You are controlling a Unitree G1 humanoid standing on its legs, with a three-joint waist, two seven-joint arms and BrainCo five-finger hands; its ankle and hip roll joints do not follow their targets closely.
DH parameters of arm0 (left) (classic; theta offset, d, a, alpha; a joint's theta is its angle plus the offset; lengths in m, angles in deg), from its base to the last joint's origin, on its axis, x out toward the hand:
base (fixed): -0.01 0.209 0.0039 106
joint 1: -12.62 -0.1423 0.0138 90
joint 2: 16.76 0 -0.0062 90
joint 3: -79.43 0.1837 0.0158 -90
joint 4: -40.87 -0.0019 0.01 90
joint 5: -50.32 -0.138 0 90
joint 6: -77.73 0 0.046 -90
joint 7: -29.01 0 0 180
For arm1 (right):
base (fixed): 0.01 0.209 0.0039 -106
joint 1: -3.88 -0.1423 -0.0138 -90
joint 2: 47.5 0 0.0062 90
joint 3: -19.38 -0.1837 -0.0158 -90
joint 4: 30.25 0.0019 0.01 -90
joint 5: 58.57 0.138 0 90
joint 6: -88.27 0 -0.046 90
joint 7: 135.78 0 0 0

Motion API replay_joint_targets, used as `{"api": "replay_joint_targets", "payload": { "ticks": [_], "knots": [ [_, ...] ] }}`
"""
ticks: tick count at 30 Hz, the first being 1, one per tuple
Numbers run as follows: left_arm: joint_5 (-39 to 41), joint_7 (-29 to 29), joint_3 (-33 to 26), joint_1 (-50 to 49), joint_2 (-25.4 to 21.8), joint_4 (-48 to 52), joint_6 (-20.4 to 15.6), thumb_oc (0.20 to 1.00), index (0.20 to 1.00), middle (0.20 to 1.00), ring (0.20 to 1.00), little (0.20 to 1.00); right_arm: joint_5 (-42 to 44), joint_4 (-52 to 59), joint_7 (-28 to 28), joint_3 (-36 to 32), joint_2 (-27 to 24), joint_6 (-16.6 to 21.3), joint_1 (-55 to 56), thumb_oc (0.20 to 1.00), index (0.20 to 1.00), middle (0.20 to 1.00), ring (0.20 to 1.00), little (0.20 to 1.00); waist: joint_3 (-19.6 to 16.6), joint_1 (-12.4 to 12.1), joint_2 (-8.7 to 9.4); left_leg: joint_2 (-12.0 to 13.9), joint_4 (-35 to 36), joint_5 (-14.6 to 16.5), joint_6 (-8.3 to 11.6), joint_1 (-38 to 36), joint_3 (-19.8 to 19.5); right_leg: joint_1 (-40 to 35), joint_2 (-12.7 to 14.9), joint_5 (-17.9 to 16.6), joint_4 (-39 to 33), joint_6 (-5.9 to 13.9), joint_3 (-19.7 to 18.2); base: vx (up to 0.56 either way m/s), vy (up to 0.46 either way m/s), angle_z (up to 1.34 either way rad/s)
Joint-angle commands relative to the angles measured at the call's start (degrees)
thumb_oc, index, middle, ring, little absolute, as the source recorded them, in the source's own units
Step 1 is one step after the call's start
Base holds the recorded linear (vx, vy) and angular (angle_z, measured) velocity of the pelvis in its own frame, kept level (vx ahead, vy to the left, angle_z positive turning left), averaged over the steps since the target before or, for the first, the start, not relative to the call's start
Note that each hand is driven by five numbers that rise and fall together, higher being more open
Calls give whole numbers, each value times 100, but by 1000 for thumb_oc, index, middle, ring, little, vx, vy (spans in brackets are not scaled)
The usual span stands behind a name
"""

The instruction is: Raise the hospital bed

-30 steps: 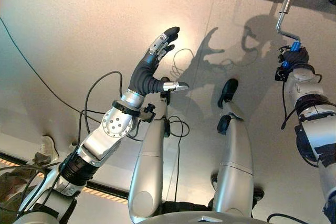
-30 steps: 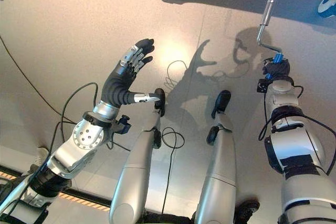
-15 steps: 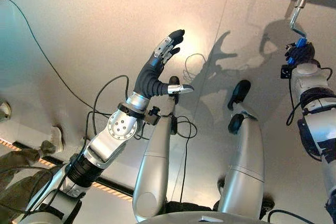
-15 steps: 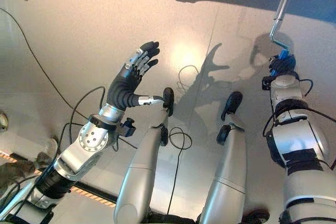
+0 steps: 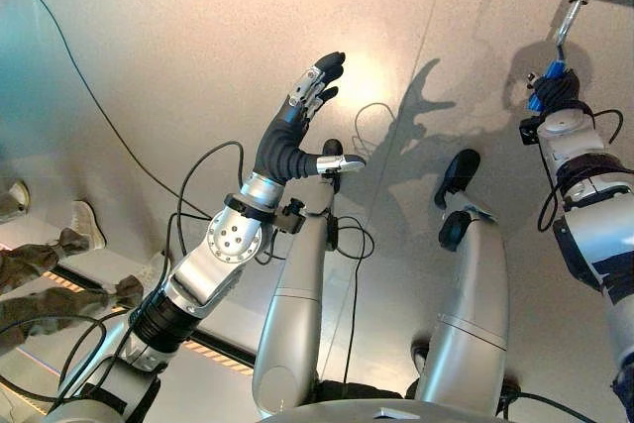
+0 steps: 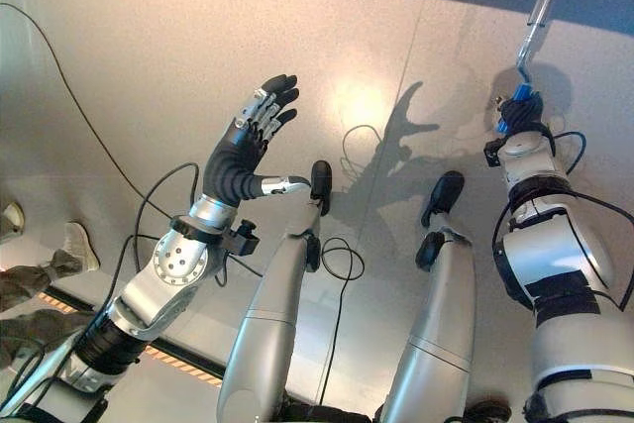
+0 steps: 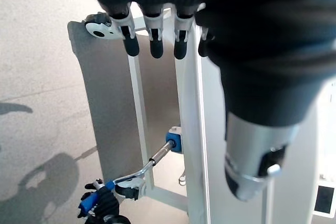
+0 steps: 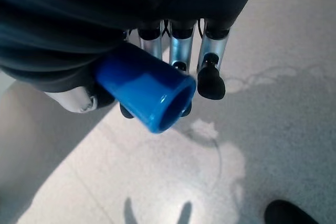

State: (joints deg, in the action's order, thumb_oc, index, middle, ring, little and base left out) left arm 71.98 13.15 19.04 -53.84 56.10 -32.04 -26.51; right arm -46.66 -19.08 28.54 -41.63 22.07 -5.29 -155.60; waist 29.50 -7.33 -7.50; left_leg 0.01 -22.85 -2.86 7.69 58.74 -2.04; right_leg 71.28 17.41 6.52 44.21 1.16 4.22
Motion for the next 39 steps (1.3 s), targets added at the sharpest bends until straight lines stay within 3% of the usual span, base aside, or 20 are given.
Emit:
{"api": "replay_joint_targets", "payload": {
  "ticks": [1,15,21,24,25,26,28,30,32,33,34,35,36,37,39],
  "knots": [
    [160,-133,-382,-124,99,528,-312,1000,1000,1000,1000,1000,-751,345,118,802,261,64,-171,200,200,200,200,200,29,-30,-430,-73,-1,187,-321,75,-100,-441,-208,613,436,435,8,9,11,4],
    [235,-256,-507,-96,111,551,-431,1000,1000,1000,1000,1000,-1174,1129,72,1197,1305,258,-300,200,200,200,200,200,29,-150,-497,-221,-130,197,-368,204,-172,-430,-93,625,509,457,15,5,16,3],
    [177,-286,-499,-159,64,556,-486,1000,1000,1000,1000,1000,-865,2528,-56,1103,1494,609,-64,200,200,200,200,200,29,-91,-447,-230,-103,176,-374,152,-150,-505,-90,567,402,479,4,7,30,0],
    [128,-298,-513,-202,-37,544,-510,1000,1000,1000,1000,1000,-682,3337,-84,1054,1484,802,87,200,200,200,200,200,29,-63,-400,-205,-70,173,-384,85,-114,-584,-111,517,295,491,0,-22,36,-4],
    [109,-277,-529,-139,-111,568,-544,1000,1000,1000,1000,1000,-541,3846,-69,1022,1452,946,102,200,200,200,200,200,29,-61,-391,-178,8,-36,-399,217,-118,-494,-138,292,139,443,64,-9,12,-5],
    [114,-276,-482,-197,-102,561,-544,1000,1000,1000,1000,1000,-537,3850,-65,1017,1457,938,191,200,200,200,200,200,29,-42,-373,-201,-49,160,-379,49,-111,-650,-125,482,210,492,3,-23,18,-4],
    [108,-250,-509,-168,-178,580,-561,1000,1000,1000,1000,1000,-395,4371,-57,956,1356,1058,220,200,200,200,200,200,29,-14,-355,-152,67,-51,-387,131,-94,-584,-145,245,32,453,70,-44,29,-6],
    [106,-222,-450,-271,-249,587,-580,1000,1000,1000,1000,1000,-82,4777,-36,818,1290,1193,440,200,200,200,200,200,29,41,-296,-155,91,104,-359,-94,-69,-797,-157,373,-10,510,7,22,25,-11],
    [77,-203,-466,-256,-341,596,-576,1000,1000,1000,1000,1000,225,5203,-34,637,1170,1348,550,200,200,200,200,200,29,73,-257,-108,209,-93,-370,-23,-38,-738,-204,146,-199,479,65,-9,43,-6],
    [59,-202,-424,-323,-373,595,-574,1000,1000,1000,1000,1000,370,5435,-38,553,1119,1431,723,200,200,200,200,200,29,114,-206,-116,188,76,-344,-209,-23,-914,-209,271,-211,540,13,-72,54,-7],
    [41,-201,-482,-292,-419,596,-580,1000,1000,1000,1000,1000,511,5696,-11,463,1012,1518,794,200,200,200,200,200,29,142,-182,-85,252,-110,-359,-83,-12,-823,-246,63,-337,503,72,-25,22,-11],
    [12,-195,-494,-332,-486,599,-581,1000,1000,1000,1000,1000,533,6094,-73,335,820,1600,1059,200,200,200,200,200,29,199,-117,-57,306,-123,-349,-147,8,-901,-270,23,-453,513,85,-21,10,-16],
    [17,-194,-454,-379,-476,593,-578,1000,1000,1000,1000,1000,536,6098,-73,334,825,1590,1135,200,200,200,200,200,29,208,-105,-73,267,50,-326,-305,7,-1045,-264,193,-395,558,32,-24,1,-17],
    [-57,-193,-554,-380,-579,616,-589,1000,1000,1000,1000,1000,532,6625,-81,181,599,1686,1378,200,200,200,200,200,29,283,-31,-27,393,-145,-343,-228,29,-991,-339,-50,-615,527,90,-11,6,-12],
    [-57,-193,-545,-380,-581,615,-590,1000,1000,1000,1000,1000,532,6641,-79,170,593,1678,1396,200,200,200,200,200,29,271,-30,-21,404,-149,-343,-243,32,-1005,-347,-58,-629,527,90,-41,12,-10]
  ]
}}
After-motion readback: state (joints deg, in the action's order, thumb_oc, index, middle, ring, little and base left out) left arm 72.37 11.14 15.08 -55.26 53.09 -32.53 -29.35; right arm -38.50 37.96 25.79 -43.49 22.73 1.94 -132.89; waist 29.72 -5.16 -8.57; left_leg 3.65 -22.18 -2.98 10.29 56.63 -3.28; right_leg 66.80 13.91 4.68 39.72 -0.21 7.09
